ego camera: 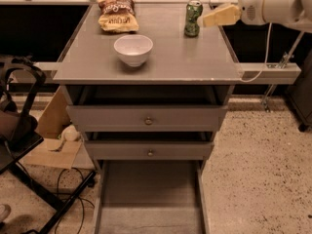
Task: Place green can into bottom drawer
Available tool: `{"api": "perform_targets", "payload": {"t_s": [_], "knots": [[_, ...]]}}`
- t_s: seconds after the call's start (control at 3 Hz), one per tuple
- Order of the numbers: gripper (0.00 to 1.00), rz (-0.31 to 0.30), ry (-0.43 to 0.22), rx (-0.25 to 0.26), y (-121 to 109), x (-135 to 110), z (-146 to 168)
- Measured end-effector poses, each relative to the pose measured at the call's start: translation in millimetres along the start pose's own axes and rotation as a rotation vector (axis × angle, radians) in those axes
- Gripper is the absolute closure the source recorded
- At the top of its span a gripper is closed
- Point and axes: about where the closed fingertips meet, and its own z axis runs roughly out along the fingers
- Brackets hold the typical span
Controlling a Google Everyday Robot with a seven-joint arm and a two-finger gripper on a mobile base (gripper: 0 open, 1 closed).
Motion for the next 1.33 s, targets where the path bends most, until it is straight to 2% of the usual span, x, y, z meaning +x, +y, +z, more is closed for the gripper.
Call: {"api": "perform_targets", "payload": {"t_s": [0.33,0.67,1.33], "knots": [[0.0,0.006,0.003,0.003,1.8,4.7,5.7],[0.0,0.058,-0.004,0.034,-15.5,19.5,30.7],[0.0,0.165,-0.041,0.167,-93.0,55.2,100.4]]}}
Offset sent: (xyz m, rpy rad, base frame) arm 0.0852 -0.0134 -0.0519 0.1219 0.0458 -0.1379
